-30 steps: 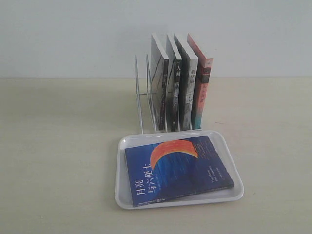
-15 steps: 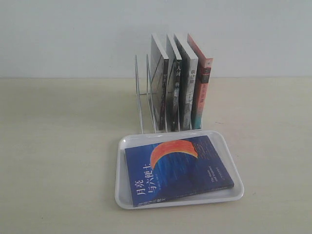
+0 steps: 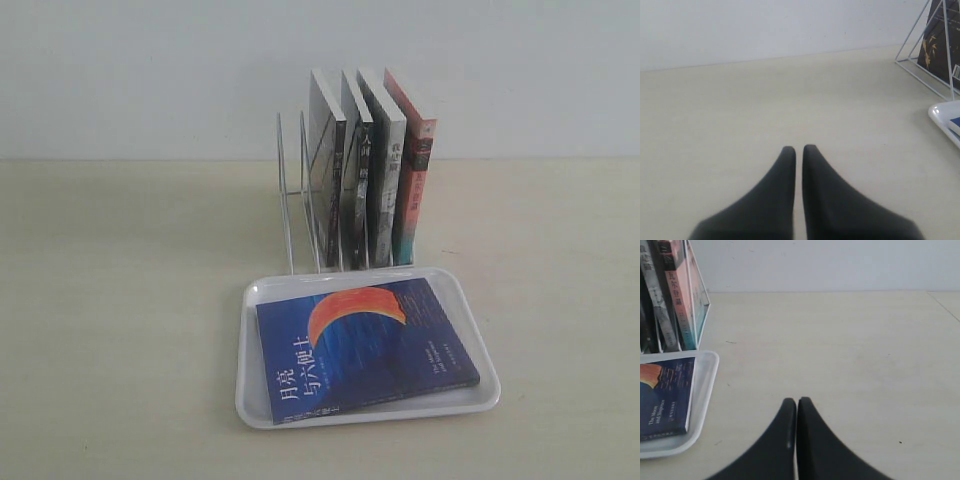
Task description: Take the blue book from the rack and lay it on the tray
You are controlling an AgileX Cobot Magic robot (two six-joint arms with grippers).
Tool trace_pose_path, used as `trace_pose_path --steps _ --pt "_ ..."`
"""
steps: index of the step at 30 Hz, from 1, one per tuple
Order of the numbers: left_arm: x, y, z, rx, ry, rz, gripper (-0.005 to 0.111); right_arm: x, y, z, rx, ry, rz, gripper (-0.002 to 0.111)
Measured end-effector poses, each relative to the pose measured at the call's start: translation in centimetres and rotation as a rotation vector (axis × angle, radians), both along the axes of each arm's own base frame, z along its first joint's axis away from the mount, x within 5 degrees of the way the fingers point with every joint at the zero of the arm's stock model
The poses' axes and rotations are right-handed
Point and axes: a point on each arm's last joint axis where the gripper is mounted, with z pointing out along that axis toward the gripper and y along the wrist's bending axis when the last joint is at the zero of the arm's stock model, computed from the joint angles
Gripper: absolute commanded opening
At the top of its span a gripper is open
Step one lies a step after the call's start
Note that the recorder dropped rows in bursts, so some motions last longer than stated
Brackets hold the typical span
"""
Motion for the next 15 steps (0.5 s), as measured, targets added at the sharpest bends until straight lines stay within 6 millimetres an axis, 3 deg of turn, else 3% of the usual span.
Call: trace_pose_path --steps 15 --pt "0.0 0.0 0.0 0.0 0.0 0.0 0.005 0.0 -0.05 0.0 0.001 0.0 -0.01 0.0"
